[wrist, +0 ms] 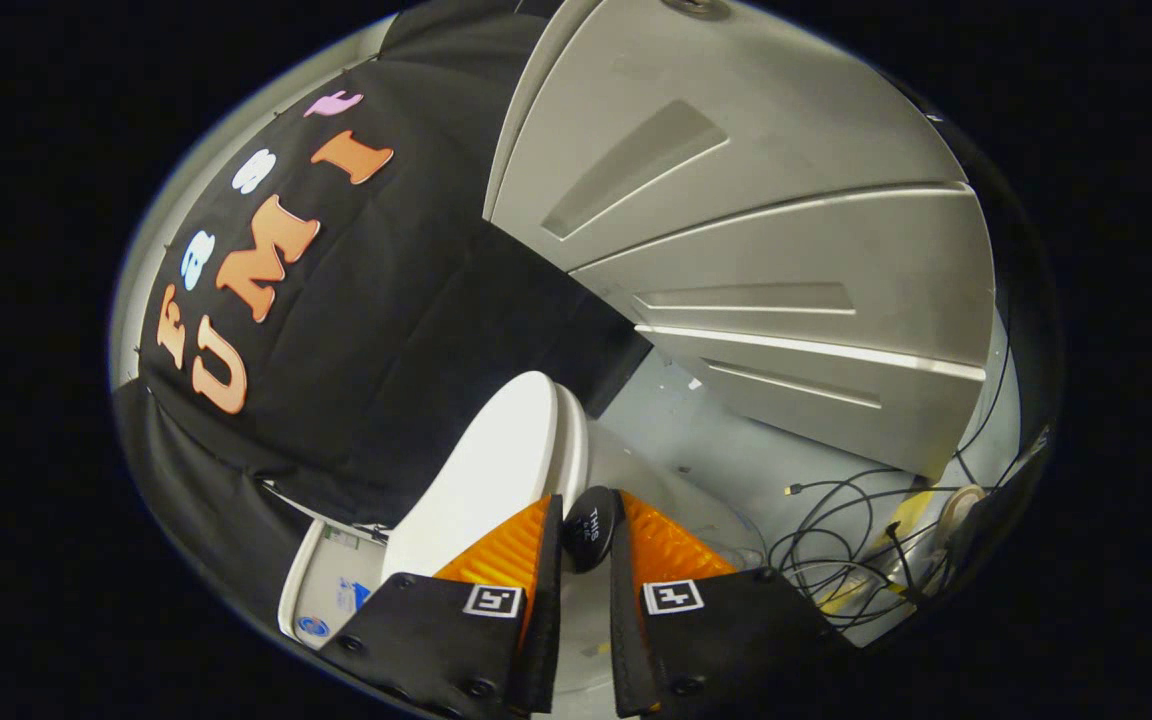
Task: Open the toilet lid.
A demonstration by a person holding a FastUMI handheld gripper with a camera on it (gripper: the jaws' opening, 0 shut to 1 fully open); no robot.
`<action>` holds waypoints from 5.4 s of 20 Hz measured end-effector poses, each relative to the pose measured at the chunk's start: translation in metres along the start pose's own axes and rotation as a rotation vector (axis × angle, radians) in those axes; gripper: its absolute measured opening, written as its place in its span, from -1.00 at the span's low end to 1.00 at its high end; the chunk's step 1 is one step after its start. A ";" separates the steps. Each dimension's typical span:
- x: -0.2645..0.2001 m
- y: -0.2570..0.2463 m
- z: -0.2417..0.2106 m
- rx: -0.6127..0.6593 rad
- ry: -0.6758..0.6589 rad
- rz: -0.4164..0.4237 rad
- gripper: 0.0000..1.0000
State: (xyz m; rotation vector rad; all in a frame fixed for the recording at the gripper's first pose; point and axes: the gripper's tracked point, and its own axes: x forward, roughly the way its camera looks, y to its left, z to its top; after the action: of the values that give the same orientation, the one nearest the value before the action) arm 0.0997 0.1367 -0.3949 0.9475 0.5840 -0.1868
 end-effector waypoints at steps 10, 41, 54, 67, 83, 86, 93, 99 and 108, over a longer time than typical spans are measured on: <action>-0.006 0.022 0.012 -0.052 0.004 -0.018 -0.82; -0.059 0.344 0.066 -0.728 -0.199 0.218 -0.82; -0.085 0.466 0.000 -0.915 -0.181 0.312 -0.82; -0.102 0.576 -0.112 -1.145 -0.210 0.419 -0.81; -0.098 0.640 -0.220 -1.232 -0.188 0.492 -0.81; -0.093 0.653 -0.245 -1.234 -0.165 0.507 -0.82; -0.092 0.658 -0.249 -1.255 -0.194 0.460 -0.75; -0.095 0.649 -0.243 -1.182 -0.145 0.512 -0.41; -0.136 0.665 -0.179 -1.077 -0.202 0.623 0.79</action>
State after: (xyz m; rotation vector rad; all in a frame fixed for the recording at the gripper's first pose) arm 0.1820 0.6541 0.0724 0.0191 0.1162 0.5504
